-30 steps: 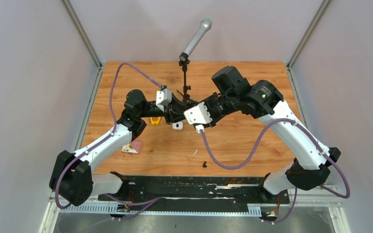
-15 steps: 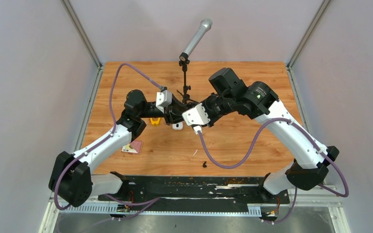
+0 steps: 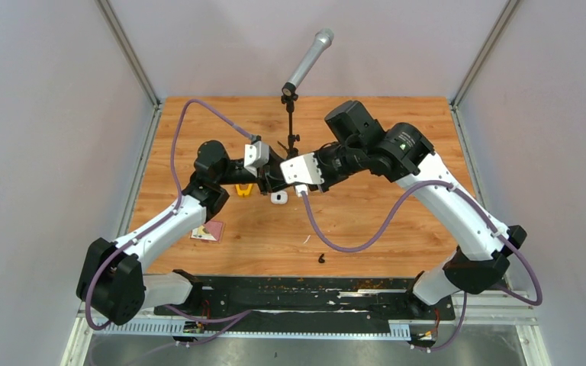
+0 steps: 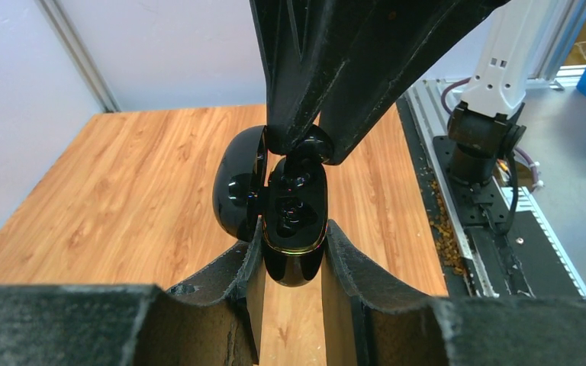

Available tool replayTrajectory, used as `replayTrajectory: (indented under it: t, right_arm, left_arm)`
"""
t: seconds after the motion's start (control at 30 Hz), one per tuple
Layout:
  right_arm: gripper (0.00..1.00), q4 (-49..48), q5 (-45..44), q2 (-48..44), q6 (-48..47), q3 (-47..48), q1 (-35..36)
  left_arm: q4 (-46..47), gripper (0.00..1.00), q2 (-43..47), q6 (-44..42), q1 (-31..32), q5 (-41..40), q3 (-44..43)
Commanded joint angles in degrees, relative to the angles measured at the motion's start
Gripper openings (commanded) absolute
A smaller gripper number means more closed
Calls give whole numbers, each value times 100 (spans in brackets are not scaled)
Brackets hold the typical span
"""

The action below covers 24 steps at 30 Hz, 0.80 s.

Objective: Insert the wireless bluetooth earbuds into the charging case
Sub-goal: Adjust the right earbud in the right side groove of the charging case.

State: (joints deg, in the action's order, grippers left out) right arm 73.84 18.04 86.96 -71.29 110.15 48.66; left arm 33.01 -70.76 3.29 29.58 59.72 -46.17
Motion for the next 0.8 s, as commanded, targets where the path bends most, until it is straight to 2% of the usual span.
replayTrajectory:
  t: [0.0,0.27,0.53,0.77]
  right_arm:
    - [19,-275,130,230,992,505,4]
    - [17,-350,30,454,2112,784,0]
    - [18,-452,-526,827,3598,1384,9]
    - [24,-544,-594,814,3814,1404,11]
  left_arm:
    - [223,0,63,-193,56,11,-181]
    - [232,0,39,-199,99,-190,-173]
    - [301,0,27,-77,127,-375,-103]
    - [427,0,12,178,126,-525,-41]
